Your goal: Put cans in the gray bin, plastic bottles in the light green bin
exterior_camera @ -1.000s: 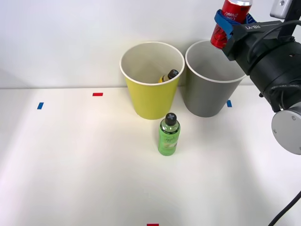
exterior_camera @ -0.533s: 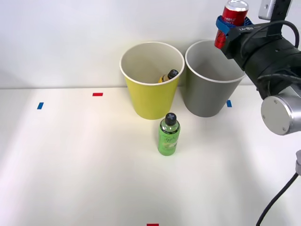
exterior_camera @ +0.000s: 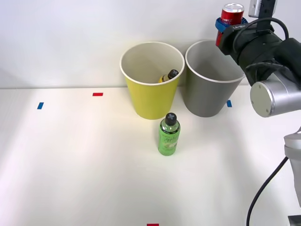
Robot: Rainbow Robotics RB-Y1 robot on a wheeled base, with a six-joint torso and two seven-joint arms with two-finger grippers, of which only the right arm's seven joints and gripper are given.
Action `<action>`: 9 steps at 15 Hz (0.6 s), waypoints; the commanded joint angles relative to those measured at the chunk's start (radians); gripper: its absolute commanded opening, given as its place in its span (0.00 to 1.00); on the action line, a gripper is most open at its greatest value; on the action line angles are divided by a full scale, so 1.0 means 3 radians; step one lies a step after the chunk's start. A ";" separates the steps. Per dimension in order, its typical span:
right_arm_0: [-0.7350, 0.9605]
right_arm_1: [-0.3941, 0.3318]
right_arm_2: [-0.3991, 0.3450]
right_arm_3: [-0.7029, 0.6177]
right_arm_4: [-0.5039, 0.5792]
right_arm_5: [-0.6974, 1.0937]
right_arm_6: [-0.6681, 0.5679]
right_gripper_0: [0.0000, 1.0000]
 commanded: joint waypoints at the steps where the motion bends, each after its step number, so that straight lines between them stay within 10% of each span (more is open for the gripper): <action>1: -0.0109 0.0033 0.0000 0.0208 0.0072 -0.0005 0.0000 0.00; 6: -0.0150 0.0110 0.0000 0.0316 0.0174 -0.0010 -0.0051 0.11; 8: -0.0150 0.0146 0.0000 0.0316 0.0179 -0.0025 -0.0061 0.85; 9: -0.0150 0.0186 0.0000 0.0316 0.0199 -0.0040 -0.0061 1.00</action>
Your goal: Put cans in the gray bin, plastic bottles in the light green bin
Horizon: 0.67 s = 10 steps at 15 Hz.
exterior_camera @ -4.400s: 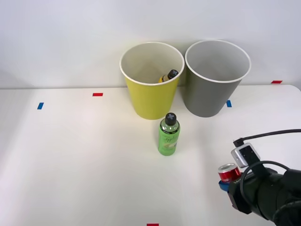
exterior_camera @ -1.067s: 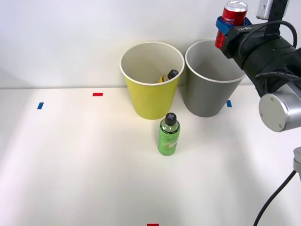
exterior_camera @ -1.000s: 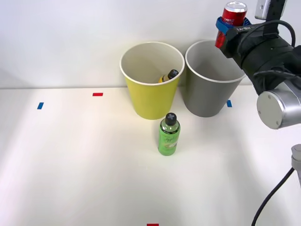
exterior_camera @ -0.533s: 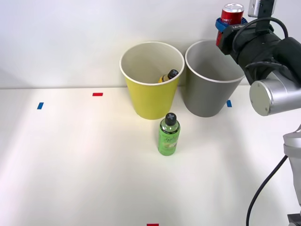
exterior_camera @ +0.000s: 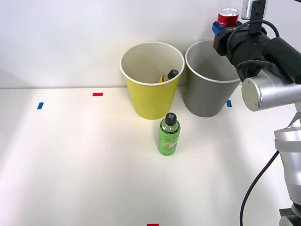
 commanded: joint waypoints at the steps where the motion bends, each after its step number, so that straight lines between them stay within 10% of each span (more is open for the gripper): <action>1: 0.0005 0.0110 0.0000 0.0000 0.0117 -0.0060 -0.0016 1.00; 10: 0.0097 0.0203 0.0041 0.0000 0.0174 -0.0525 0.0015 1.00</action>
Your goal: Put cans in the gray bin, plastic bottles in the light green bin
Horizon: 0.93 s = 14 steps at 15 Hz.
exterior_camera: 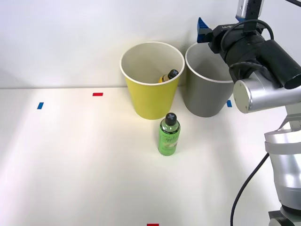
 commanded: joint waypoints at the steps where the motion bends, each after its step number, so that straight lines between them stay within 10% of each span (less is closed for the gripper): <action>1: 0.0183 -0.0031 0.0072 0.0000 -0.0006 -0.0499 0.0014 1.00; 14: 0.1405 -0.0067 0.0317 -0.0052 -0.0011 -0.2539 -0.0042 1.00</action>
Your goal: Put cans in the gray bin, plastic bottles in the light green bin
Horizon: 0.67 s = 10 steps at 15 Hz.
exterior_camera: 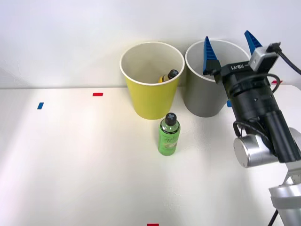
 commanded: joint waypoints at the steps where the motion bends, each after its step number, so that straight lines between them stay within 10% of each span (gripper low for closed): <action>1: 0.0313 -0.0006 0.0040 -0.0097 0.0001 -0.0224 -0.0034 1.00; 10: 0.1525 -0.0036 0.0250 -0.0649 -0.0005 -0.0500 -0.0049 1.00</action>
